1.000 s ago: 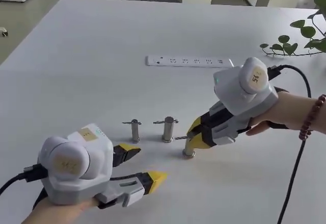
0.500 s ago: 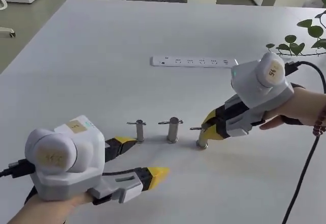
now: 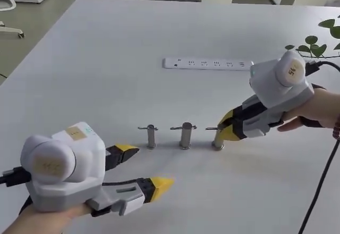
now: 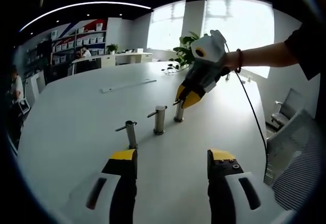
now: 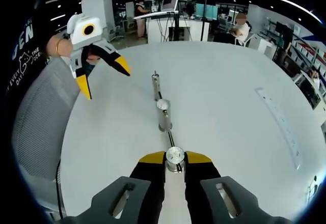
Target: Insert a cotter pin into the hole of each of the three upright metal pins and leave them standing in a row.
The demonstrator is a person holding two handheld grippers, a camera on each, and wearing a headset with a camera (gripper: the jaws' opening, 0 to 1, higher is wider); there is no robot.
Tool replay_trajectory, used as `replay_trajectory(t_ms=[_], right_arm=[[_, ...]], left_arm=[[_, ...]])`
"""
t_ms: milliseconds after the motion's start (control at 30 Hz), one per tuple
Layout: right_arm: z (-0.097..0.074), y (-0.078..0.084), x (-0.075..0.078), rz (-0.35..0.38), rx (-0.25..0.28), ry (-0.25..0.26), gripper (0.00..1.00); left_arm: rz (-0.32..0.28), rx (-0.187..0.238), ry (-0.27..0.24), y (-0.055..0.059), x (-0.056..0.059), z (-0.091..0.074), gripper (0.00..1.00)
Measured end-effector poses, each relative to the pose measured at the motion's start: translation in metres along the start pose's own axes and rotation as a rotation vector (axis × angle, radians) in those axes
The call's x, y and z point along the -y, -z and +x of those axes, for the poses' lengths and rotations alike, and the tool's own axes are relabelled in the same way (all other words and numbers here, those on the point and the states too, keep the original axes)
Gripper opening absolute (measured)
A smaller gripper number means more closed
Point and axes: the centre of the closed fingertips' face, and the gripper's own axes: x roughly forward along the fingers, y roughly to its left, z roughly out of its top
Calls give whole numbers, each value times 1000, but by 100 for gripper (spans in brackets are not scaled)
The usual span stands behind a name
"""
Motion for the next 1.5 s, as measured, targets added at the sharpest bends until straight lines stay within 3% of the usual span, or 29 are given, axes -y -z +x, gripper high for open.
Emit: replay_trajectory(t_ms=[667, 933, 1200, 1333, 1433, 1500], right_arm=[[1, 0, 4, -20, 16, -28, 9], [0, -3, 5, 3, 40, -11, 14], [-14, -11, 0, 18, 80, 16, 24], [-23, -17, -6, 64, 117, 33, 28], [-30, -20, -10, 153, 146, 59, 36], [-35, -22, -15, 154, 164, 70, 39]], left_arm=[[1, -27, -13, 7, -4, -2, 56], [-5, -27, -24, 5, -5, -1, 56], [6, -32, -25, 2, -3, -4, 57], [13, -30, -25, -1, -2, -8, 59], [12, -28, -27, -3, -2, -11, 60], [12, -27, -33, -4, -3, -13, 61]])
